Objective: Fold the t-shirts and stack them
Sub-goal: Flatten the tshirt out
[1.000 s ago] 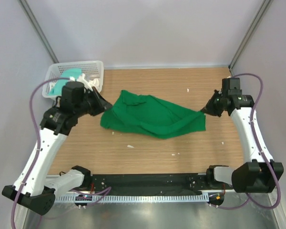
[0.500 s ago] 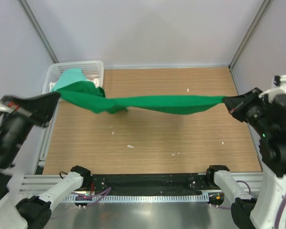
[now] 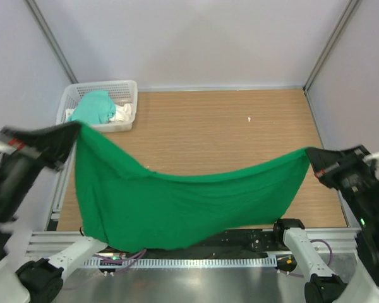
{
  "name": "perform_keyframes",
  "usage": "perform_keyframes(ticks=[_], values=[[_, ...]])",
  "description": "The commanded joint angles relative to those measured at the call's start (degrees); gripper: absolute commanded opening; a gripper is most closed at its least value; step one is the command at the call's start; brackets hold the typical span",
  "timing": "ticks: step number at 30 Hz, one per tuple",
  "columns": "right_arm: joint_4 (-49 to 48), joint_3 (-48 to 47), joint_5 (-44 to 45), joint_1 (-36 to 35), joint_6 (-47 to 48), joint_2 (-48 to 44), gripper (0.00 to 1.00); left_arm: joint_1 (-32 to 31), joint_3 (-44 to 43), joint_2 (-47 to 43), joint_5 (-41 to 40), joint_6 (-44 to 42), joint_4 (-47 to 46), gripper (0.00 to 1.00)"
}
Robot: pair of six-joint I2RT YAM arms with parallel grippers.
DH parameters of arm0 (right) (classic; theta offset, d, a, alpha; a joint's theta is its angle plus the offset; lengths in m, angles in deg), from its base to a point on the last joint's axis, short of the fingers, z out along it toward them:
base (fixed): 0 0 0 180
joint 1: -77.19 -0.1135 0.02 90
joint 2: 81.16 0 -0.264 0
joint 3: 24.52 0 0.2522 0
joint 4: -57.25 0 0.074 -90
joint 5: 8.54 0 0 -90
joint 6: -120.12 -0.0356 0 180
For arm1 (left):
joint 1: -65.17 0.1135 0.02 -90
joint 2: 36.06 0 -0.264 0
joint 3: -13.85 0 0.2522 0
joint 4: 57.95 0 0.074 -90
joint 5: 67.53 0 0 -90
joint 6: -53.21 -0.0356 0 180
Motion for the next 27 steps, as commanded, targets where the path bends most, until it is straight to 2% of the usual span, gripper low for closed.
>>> perform_keyframes(ticks=[1, 2, 3, 5, 7, 10, 11, 13, 16, 21, 27], values=[[-2.3, 12.7, 6.3, -0.2, -2.1, 9.0, 0.01, -0.1, 9.6, 11.5, 0.2, -4.1, -8.4, 0.00], [-3.9, 15.4, 6.8, -0.2, -1.4, 11.1, 0.01, -0.1, 10.9, 16.3, -2.1, -4.1, -9.9, 0.00], [-8.0, 21.6, 11.3, -0.2, -1.3, 12.7, 0.01, -0.1, 11.8, 18.8, -2.0, -4.6, -11.5, 0.00], [-14.1, 27.4, 13.9, -0.2, -0.1, 18.6, 0.01, -0.2, 12.3, 25.1, -1.6, -5.2, -15.8, 0.00], [-22.1, 33.0, 16.0, 0.3, 0.4, 26.2, 0.01, -0.3, 9.4, 37.1, -1.7, -3.5, -16.5, 0.00], [-30.1, 33.8, 19.3, 1.2, 3.0, 34.3, 0.01, -0.1, -5.7, 55.3, 2.2, -0.4, -16.5, 0.00], [-31.9, 33.4, 18.8, 1.9, 3.9, 39.6, 0.01, 0.4, -15.8, 60.3, 3.6, -0.1, -15.4, 0.00], [-34.4, 30.9, 18.8, 3.7, 4.5, 44.0, 0.01, 1.1, -20.9, 69.5, -0.2, -0.3, -16.0, 0.00], [-37.8, 27.7, 19.2, 4.7, 5.9, 51.6, 0.01, 5.0, -26.4, 80.0, 5.2, 2.7, -19.3, 0.00], [-41.2, 22.6, 15.8, 8.0, 6.9, 60.0, 0.01, 7.0, -24.2, 85.9, 4.8, 3.3, -24.8, 0.00], [-39.8, 16.5, 10.9, 9.1, 7.2, 65.1, 0.01, 8.5, -17.2, 82.2, 5.8, 3.0, -31.7, 0.00]])
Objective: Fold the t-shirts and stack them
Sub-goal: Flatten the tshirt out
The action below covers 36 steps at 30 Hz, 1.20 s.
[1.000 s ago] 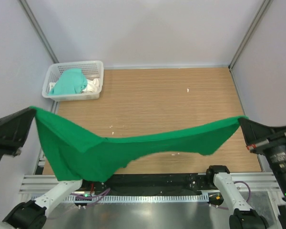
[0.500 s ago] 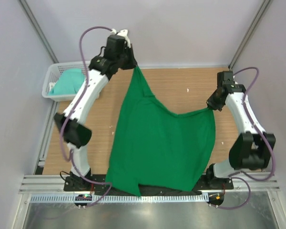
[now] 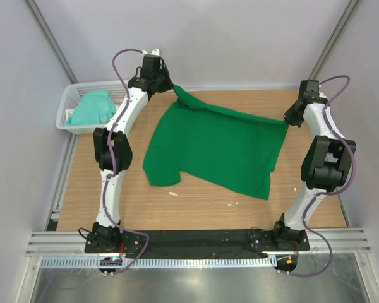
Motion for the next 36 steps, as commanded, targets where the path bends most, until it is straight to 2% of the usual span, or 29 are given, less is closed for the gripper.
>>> perform_keyframes(ticks=[1, 6, 11, 14, 15, 17, 21, 25, 30, 36], values=[[-2.0, -3.3, -3.0, 0.0, 1.2, -1.3, 0.01, -0.3, 2.5, -6.6, 1.4, -0.7, -8.3, 0.00], [-0.4, -3.7, -4.4, 0.0, 1.3, -8.9, 0.01, -0.2, 6.9, -18.7, 0.7, -1.3, -14.4, 0.00], [-0.1, -3.6, -5.4, 0.0, 1.9, -25.7, 0.01, -0.1, 8.8, -31.9, 1.0, -4.2, -17.2, 0.00], [-4.0, -1.6, -6.3, 0.0, 3.0, -34.5, 0.01, -0.1, 14.1, -42.9, 0.7, -6.4, -21.4, 0.00], [-6.8, -1.2, -6.4, 0.0, 3.5, -40.4, 0.01, -0.2, 16.1, -45.4, 0.7, -7.0, -22.7, 0.00], [-9.8, -1.2, -9.9, 0.1, 4.6, -45.4, 0.01, -0.1, 17.2, -52.5, 1.1, -9.1, -23.3, 0.00], [-14.6, -2.1, -12.9, 0.0, 7.1, -57.2, 0.01, -0.1, 17.3, -62.6, 1.6, -11.9, -23.6, 0.00], [-17.5, -3.8, -13.7, 0.0, 10.2, -64.2, 0.01, -0.5, 14.7, -70.0, 2.5, -15.7, -22.5, 0.00], [-17.4, -6.8, -11.1, 0.0, 12.2, -67.3, 0.01, -0.5, 18.5, -76.7, 0.7, -18.2, -29.1, 0.00], [-15.8, -9.0, -8.5, 0.0, 12.1, -61.9, 0.01, -0.5, 20.0, -71.0, -1.8, -19.4, -28.8, 0.00]])
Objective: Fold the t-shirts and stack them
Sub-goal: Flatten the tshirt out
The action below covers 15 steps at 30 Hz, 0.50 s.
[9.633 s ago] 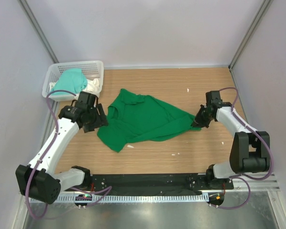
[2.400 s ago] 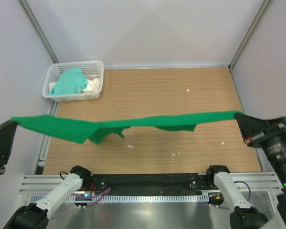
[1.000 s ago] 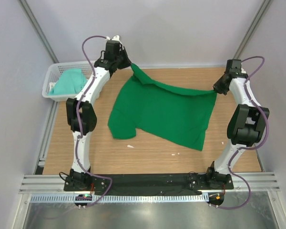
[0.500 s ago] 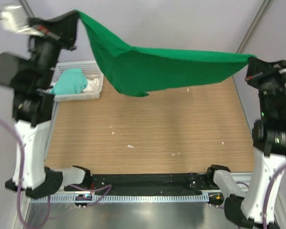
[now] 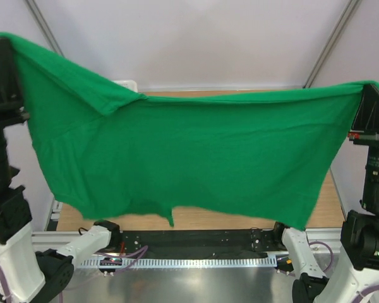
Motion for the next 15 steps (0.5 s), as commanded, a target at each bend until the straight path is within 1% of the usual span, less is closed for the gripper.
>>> perform_keyframes(ticks=[1, 4, 7, 11, 15], values=[[0.4, -1.9, 3.1, 0.0, 1.4, 5.9, 0.01, -0.2, 2.1, 7.4, -3.4, -2.9, 0.8, 0.00], [-0.8, -3.0, 2.7, 0.0, 1.8, 6.7, 0.01, -0.2, 1.4, 7.4, -3.0, -3.1, 0.9, 0.00], [0.5, -3.8, 3.1, 0.0, 2.7, 6.4, 0.01, -0.6, 0.7, 6.6, -3.6, -5.9, 1.9, 0.00], [2.2, -4.4, 3.1, 0.0, 2.7, 3.9, 0.01, -3.0, 0.5, 4.1, -4.3, -8.4, 3.6, 0.00], [4.8, -5.9, 3.0, 0.0, 2.8, 0.3, 0.01, -4.1, 0.6, 0.3, -3.6, -8.4, 4.4, 0.00]])
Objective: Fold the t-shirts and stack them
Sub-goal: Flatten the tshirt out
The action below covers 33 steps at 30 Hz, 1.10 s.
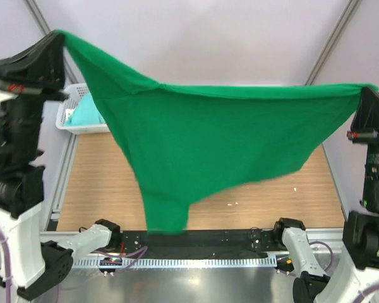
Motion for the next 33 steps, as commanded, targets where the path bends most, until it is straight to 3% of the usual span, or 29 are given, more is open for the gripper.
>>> perform_keyframes(ticks=[1, 10, 17, 20, 24, 28, 32, 33], values=[[0.4, -4.6, 0.9, 0.0, 1.4, -4.2, 0.01, -1.0, -2.1, -6.6, -1.2, -2.2, -3.2, 0.00], [5.6, -8.0, 1.3, 0.0, 0.6, -9.6, 0.01, -1.7, -1.2, -13.7, 1.7, 0.4, -3.1, 0.00], [2.1, -5.5, 2.2, 0.0, 0.9, -5.9, 0.01, -1.6, -0.2, -7.8, 0.4, -0.3, -6.1, 0.00], [-4.4, 4.8, 2.4, 0.1, -0.1, -5.8, 0.01, -1.6, 1.6, -2.5, -1.2, -2.2, -6.7, 0.00], [-13.1, 24.5, 4.2, 0.0, -0.6, -5.3, 0.01, -1.6, 10.9, 4.1, -3.8, -4.3, -10.4, 0.00], [-25.6, 40.0, 5.0, 0.0, -1.3, -0.6, 0.01, -1.5, 29.4, 13.0, -4.2, -5.5, -23.3, 0.00], [-41.7, 53.1, 5.5, 0.0, -1.9, 9.8, 0.01, -0.9, 36.8, 24.4, -3.4, -5.7, -34.0, 0.00], [-44.5, 55.5, 5.1, 0.0, -2.3, 13.6, 0.01, -0.7, 37.6, 31.8, -3.2, -5.9, -38.3, 0.00]])
